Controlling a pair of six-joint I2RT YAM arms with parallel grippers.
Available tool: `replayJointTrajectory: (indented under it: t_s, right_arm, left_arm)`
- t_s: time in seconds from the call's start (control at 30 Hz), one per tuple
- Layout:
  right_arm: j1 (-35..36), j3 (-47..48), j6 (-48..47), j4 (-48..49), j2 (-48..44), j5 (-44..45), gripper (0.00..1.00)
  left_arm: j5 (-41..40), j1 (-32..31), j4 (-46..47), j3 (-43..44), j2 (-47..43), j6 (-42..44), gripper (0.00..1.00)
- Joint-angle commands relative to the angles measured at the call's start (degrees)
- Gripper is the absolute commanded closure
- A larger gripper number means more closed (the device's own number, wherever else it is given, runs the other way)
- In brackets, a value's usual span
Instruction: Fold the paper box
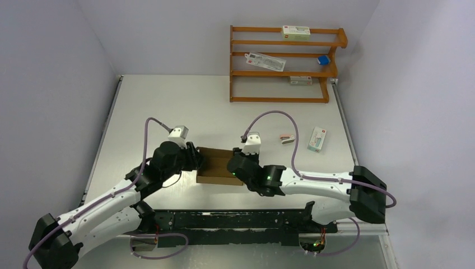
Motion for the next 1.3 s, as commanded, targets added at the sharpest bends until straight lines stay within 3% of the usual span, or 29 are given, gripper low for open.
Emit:
replayJointTrajectory:
  t_s: [0.0, 0.4, 0.67, 1.07, 1.27]
  right_arm:
    - [1.1, -2.97, 1.22, 4.82, -4.28, -1.79, 0.48]
    - [1.22, -8.66, 1.24, 11.27, -8.97, -8.28, 0.44]
    - [1.28, -9.82, 6.76, 12.17, -10.34, -11.6, 0.44]
    - [2.16, -11.25, 14.21, 17.5, -8.41, -13.09, 0.46]
    - [2.15, -6.15, 10.55, 13.91, -7.48, -10.05, 0.5]
  left_arm:
    - [1.95, -0.72, 0.2, -2.24, -4.41, -2.35, 0.59]
    - [5.71, -0.8, 2.27, -8.11, -9.51, -7.12, 0.59]
    - [7.27, -0.8, 3.72, -10.77, -12.28, -10.89, 0.61]
    - [5.44, -1.06, -0.64, -10.12, -12.24, -8.49, 0.63]
    - [4.06, -1.07, -2.76, -8.63, -11.55, -6.42, 0.63]
